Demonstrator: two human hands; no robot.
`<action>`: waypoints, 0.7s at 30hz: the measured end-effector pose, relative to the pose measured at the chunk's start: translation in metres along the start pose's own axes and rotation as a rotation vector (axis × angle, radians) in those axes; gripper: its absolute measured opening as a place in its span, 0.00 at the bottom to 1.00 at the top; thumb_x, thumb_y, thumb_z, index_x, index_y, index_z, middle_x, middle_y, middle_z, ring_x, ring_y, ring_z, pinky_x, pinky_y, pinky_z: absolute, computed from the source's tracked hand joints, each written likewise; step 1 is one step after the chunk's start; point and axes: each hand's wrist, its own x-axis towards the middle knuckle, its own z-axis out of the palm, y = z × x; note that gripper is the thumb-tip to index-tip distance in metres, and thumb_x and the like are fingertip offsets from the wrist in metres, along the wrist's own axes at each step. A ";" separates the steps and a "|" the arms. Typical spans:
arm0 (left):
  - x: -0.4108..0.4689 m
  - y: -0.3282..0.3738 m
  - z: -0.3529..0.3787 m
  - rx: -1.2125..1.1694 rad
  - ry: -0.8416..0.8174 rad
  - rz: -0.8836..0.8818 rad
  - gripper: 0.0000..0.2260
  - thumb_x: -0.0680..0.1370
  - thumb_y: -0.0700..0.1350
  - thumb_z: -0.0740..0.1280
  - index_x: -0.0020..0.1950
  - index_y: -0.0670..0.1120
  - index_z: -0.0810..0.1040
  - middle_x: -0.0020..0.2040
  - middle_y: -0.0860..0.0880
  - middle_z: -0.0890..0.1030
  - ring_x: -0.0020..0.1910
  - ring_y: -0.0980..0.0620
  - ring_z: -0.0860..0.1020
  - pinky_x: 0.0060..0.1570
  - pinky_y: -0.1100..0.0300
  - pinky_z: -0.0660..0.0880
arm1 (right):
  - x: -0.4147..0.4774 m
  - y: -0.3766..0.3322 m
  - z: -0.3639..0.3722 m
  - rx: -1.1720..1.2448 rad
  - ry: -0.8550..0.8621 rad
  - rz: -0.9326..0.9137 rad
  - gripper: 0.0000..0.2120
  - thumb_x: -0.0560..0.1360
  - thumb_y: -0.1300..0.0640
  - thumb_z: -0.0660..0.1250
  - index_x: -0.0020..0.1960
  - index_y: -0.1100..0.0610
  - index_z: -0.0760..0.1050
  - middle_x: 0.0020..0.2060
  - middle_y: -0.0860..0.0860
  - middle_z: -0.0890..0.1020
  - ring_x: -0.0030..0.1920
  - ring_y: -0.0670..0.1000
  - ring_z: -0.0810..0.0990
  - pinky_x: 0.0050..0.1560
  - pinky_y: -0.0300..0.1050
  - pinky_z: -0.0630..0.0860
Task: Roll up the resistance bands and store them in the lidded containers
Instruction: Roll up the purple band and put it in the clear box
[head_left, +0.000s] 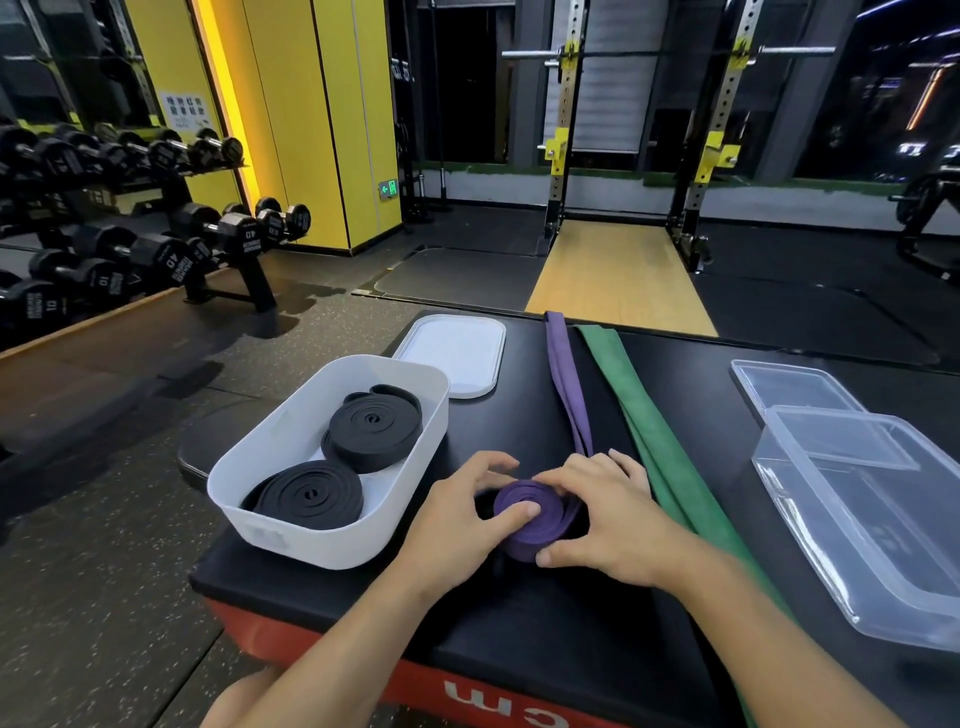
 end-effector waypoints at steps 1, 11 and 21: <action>0.000 0.001 0.001 0.013 0.030 0.009 0.17 0.75 0.51 0.79 0.61 0.55 0.79 0.52 0.58 0.86 0.57 0.63 0.81 0.60 0.69 0.72 | -0.001 0.000 0.001 0.013 0.038 0.008 0.39 0.58 0.24 0.68 0.66 0.38 0.73 0.51 0.35 0.70 0.60 0.38 0.67 0.79 0.51 0.43; 0.001 -0.005 0.001 0.021 0.023 0.025 0.18 0.72 0.55 0.78 0.61 0.57 0.85 0.57 0.61 0.85 0.59 0.62 0.82 0.64 0.60 0.77 | -0.004 -0.019 0.029 -0.082 0.385 0.005 0.33 0.57 0.25 0.72 0.45 0.50 0.68 0.60 0.42 0.71 0.69 0.46 0.70 0.75 0.52 0.59; 0.003 -0.004 -0.002 -0.089 0.000 0.005 0.16 0.73 0.44 0.80 0.59 0.54 0.82 0.55 0.59 0.86 0.58 0.60 0.83 0.66 0.56 0.77 | -0.009 0.001 0.018 0.411 0.016 0.029 0.52 0.63 0.41 0.78 0.80 0.40 0.55 0.71 0.32 0.70 0.73 0.34 0.66 0.75 0.38 0.63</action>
